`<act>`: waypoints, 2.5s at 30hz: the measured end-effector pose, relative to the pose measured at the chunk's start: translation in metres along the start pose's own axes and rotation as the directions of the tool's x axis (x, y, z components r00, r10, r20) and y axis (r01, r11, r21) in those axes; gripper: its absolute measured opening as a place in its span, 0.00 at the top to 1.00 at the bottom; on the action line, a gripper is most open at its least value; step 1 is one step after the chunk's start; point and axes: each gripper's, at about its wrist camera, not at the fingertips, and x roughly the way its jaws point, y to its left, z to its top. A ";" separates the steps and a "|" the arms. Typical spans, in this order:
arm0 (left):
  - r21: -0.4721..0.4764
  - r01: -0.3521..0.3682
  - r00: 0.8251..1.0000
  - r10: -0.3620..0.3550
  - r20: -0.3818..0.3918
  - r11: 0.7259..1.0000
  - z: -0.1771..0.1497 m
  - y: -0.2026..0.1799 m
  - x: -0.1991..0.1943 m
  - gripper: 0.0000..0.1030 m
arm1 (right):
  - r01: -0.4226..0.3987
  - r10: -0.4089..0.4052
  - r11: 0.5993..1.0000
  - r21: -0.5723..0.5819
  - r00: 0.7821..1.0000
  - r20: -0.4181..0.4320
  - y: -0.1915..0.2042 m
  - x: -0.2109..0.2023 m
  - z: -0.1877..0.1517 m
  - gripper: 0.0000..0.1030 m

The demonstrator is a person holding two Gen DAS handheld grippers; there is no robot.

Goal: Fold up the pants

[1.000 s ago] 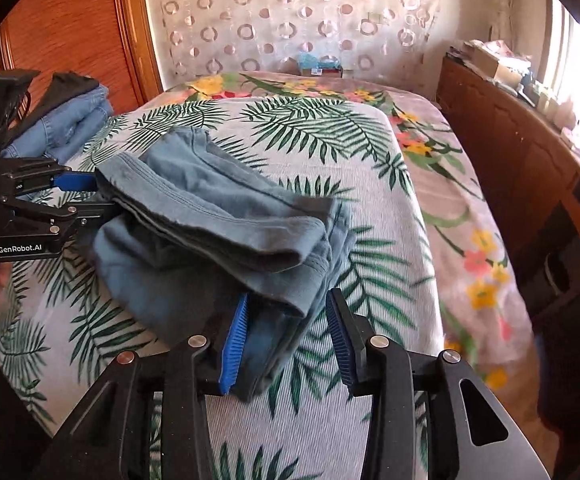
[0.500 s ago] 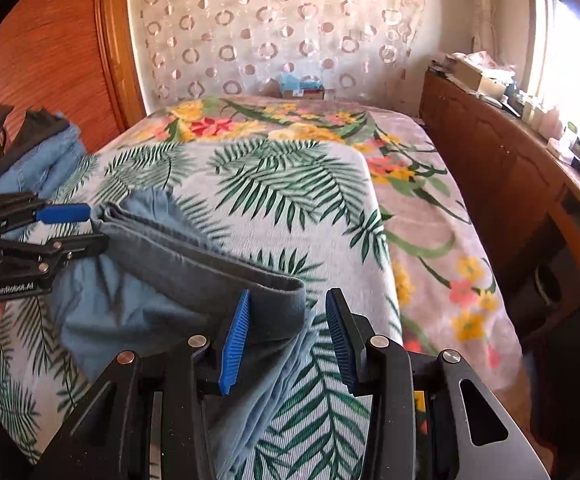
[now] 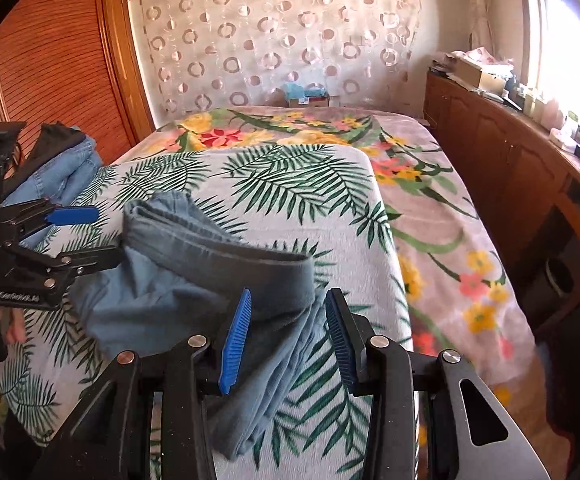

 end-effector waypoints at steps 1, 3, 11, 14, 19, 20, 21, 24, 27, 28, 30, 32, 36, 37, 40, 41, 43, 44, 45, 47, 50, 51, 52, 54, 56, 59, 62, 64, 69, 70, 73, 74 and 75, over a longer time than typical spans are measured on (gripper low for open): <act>-0.002 0.000 1.000 0.000 -0.003 1.000 -0.003 0.001 0.000 0.19 | -0.007 0.007 1.000 0.002 1.000 -0.002 0.001 -0.003 -0.003 0.61; -0.004 -0.005 1.000 0.005 -0.007 1.000 -0.009 0.002 -0.002 0.19 | -0.024 0.024 1.000 0.003 1.000 -0.007 0.001 -0.009 -0.010 0.61; -0.003 -0.027 0.998 0.027 -0.056 1.000 -0.038 0.008 -0.004 0.19 | -0.079 0.079 0.997 0.003 0.996 -0.051 0.000 -0.024 -0.036 0.61; -0.014 -0.022 0.998 0.021 -0.062 1.000 -0.042 0.012 -0.002 0.19 | -0.092 0.092 0.996 0.009 0.994 -0.060 0.000 -0.028 -0.043 0.61; -0.010 -0.027 0.997 0.026 -0.068 1.000 -0.044 0.010 0.001 0.19 | -0.102 0.101 0.995 -0.001 0.992 -0.074 0.001 -0.028 -0.048 0.70; -0.007 -0.028 0.997 0.028 -0.069 1.000 -0.044 0.010 0.002 0.19 | -0.102 0.101 0.995 -0.008 0.992 -0.080 0.001 -0.026 -0.048 0.72; -0.007 -0.028 0.997 0.028 -0.070 1.000 -0.044 0.010 0.002 0.19 | -0.097 0.095 0.995 -0.015 0.992 -0.083 0.002 -0.025 -0.049 0.79; -0.011 -0.025 0.997 0.024 -0.070 1.000 -0.044 0.011 0.003 0.19 | -0.101 0.099 0.995 -0.016 0.992 -0.076 0.000 -0.028 -0.050 0.89; -0.008 -0.026 0.997 0.025 -0.069 1.000 -0.044 0.011 0.003 0.19 | -0.092 0.092 0.996 -0.002 0.994 -0.052 -0.006 -0.033 -0.052 0.95; -0.006 -0.026 0.997 0.025 -0.068 1.000 -0.044 0.011 0.004 0.19 | -0.096 0.096 0.995 0.003 0.994 -0.050 -0.010 -0.036 -0.051 0.96; -0.007 -0.024 0.997 0.023 -0.068 1.000 -0.044 0.012 0.005 0.18 | -0.089 0.089 0.996 0.003 0.995 -0.045 -0.013 -0.040 -0.053 0.96; -0.011 -0.027 0.997 0.026 -0.066 1.000 -0.043 0.013 0.006 0.16 | -0.083 0.083 0.997 -0.003 0.995 -0.046 -0.014 -0.042 -0.054 0.97; -0.017 -0.016 0.998 0.015 -0.058 1.000 -0.045 0.015 0.006 0.15 | -0.067 0.067 0.998 -0.007 0.996 -0.052 -0.012 -0.044 -0.059 0.97; -0.019 -0.013 0.998 0.012 -0.058 1.000 -0.045 0.015 0.006 0.15 | -0.070 0.070 0.998 -0.003 0.996 -0.053 -0.013 -0.043 -0.059 0.97; -0.023 -0.006 0.998 0.005 -0.057 1.000 -0.046 0.016 0.007 0.15 | -0.075 0.075 0.997 0.010 0.995 -0.064 -0.015 -0.041 -0.057 0.97; -0.023 -0.005 0.998 0.004 -0.056 1.000 -0.046 0.017 0.007 0.15 | -0.076 0.077 0.997 0.016 0.995 -0.066 -0.015 -0.041 -0.056 0.97; -0.023 -0.007 0.998 0.006 -0.058 1.000 -0.045 0.017 0.006 0.15 | -0.057 0.058 0.998 0.029 0.997 -0.056 -0.018 -0.044 -0.054 0.96; -0.023 -0.007 0.998 0.006 -0.058 1.000 -0.045 0.017 0.006 0.15 | -0.058 0.060 0.998 0.037 0.997 -0.050 -0.019 -0.045 -0.052 0.96; -0.025 -0.006 0.998 0.005 -0.056 1.000 -0.045 0.017 0.006 0.15 | -0.061 0.063 0.997 0.043 0.997 -0.045 -0.021 -0.047 -0.050 0.94; -0.023 -0.005 0.999 0.004 -0.045 1.000 -0.044 0.017 0.003 0.15 | -0.058 0.059 0.997 0.045 0.998 -0.027 -0.024 -0.049 -0.045 0.92; -0.016 -0.008 1.000 0.008 -0.024 1.000 -0.039 0.016 -0.002 0.15 | -0.074 0.074 0.996 0.042 0.997 -0.005 -0.029 -0.045 -0.034 0.82; -0.016 -0.006 1.000 0.006 -0.017 1.000 -0.036 0.016 -0.002 0.15 | -0.074 0.074 0.996 0.043 0.997 -0.001 -0.030 -0.042 -0.032 0.77; -0.017 -0.002 1.000 0.001 -0.014 1.000 -0.032 0.016 -0.001 0.15 | -0.078 0.078 0.996 0.044 0.997 0.004 -0.031 -0.038 -0.028 0.75; -0.026 0.002 1.000 -0.002 -0.018 1.000 -0.023 0.019 0.004 0.15 | -0.086 0.085 0.995 0.049 0.996 0.010 -0.030 -0.029 -0.020 0.73; -0.035 -0.005 1.000 0.004 -0.024 0.999 -0.015 0.023 0.009 0.15 | -0.100 0.100 0.994 0.048 0.995 0.015 -0.027 -0.020 -0.014 0.73; -0.043 -0.007 1.000 0.006 -0.025 0.999 -0.006 0.027 0.014 0.15 | -0.108 0.108 0.994 0.023 0.994 0.007 -0.019 -0.009 -0.008 0.72; -0.039 -0.015 0.999 0.013 -0.038 0.999 0.004 0.030 0.022 0.15 | -0.084 0.083 0.996 -0.014 0.996 -0.021 -0.015 0.005 -0.005 0.72; -0.026 -0.018 0.999 0.017 -0.041 0.999 0.009 0.030 0.027 0.15 | -0.071 0.070 0.997 -0.027 0.996 -0.051 -0.016 0.015 -0.002 0.72; -0.003 -0.027 0.998 0.027 -0.052 1.000 0.019 0.032 0.039 0.15 | -0.053 0.050 0.997 -0.047 0.996 -0.078 -0.019 0.029 0.014 0.72; -0.003 -0.025 0.998 0.025 -0.057 1.000 0.021 0.034 0.042 0.15 | -0.047 0.043 0.998 -0.039 0.996 -0.080 -0.021 0.031 0.016 0.72; -0.001 -0.008 0.998 0.008 -0.063 1.000 0.023 0.036 0.048 0.15 | -0.062 0.062 0.998 -0.001 0.994 -0.089 -0.028 0.032 0.017 0.72; 0.001 -0.005 0.998 0.005 -0.062 1.000 0.023 0.036 0.047 0.15 | -0.067 0.068 0.998 0.007 0.994 -0.089 -0.029 0.032 0.017 0.72; 0.004 -0.002 0.998 0.002 -0.061 1.000 0.023 0.036 0.048 0.15 | -0.073 0.073 0.997 0.013 0.993 -0.089 -0.030 0.032 0.017 0.72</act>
